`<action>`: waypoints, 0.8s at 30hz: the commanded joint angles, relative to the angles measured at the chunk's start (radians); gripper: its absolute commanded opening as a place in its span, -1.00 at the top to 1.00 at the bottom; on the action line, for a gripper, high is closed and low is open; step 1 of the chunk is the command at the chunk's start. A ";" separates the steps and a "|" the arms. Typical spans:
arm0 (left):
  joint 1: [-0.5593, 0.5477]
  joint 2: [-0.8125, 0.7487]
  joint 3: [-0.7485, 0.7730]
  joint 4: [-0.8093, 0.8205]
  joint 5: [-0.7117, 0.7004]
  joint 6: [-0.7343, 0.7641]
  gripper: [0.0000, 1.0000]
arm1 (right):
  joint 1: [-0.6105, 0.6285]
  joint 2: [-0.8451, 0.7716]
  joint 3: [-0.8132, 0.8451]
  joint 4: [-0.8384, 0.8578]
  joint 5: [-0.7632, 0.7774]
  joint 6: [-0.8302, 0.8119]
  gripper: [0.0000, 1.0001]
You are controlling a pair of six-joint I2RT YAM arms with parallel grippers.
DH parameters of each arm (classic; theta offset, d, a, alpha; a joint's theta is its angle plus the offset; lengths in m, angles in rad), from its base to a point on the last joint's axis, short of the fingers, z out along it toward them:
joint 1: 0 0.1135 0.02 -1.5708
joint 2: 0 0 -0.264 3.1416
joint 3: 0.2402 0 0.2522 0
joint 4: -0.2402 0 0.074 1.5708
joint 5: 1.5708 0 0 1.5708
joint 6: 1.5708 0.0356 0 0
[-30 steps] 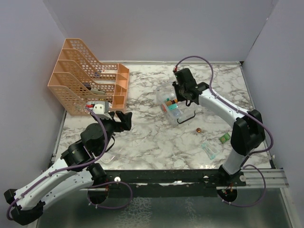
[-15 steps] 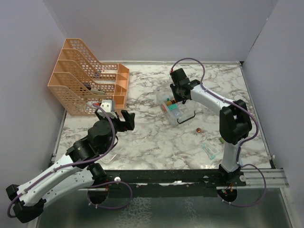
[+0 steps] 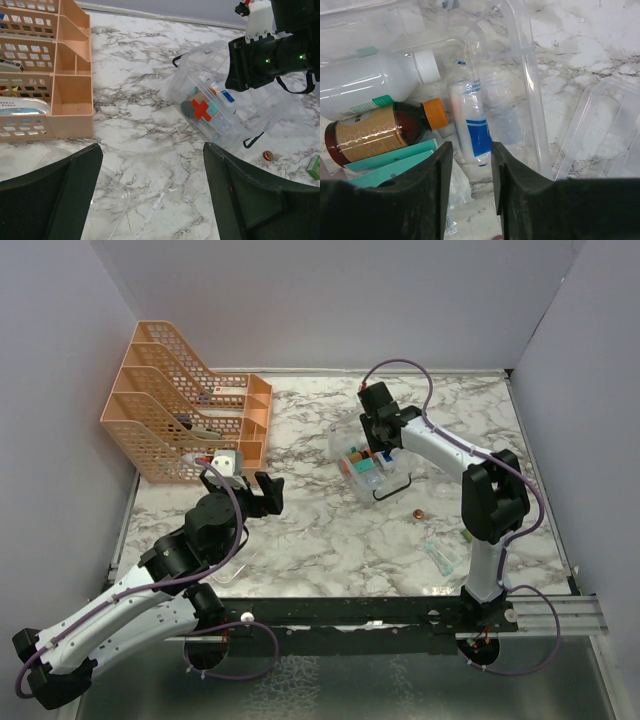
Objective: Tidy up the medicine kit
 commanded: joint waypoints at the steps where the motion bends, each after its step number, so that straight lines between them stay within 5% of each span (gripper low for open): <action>1: -0.002 -0.003 0.008 0.005 0.001 -0.008 -0.71 | 0.000 0.022 0.026 0.014 0.024 0.024 0.33; 11: -0.002 -0.007 0.011 0.003 0.020 0.003 -0.71 | 0.000 -0.252 -0.108 0.100 -0.075 0.118 0.37; 24: -0.002 0.025 0.014 0.014 0.080 0.004 -0.72 | -0.004 -0.806 -0.462 0.070 0.041 0.311 0.09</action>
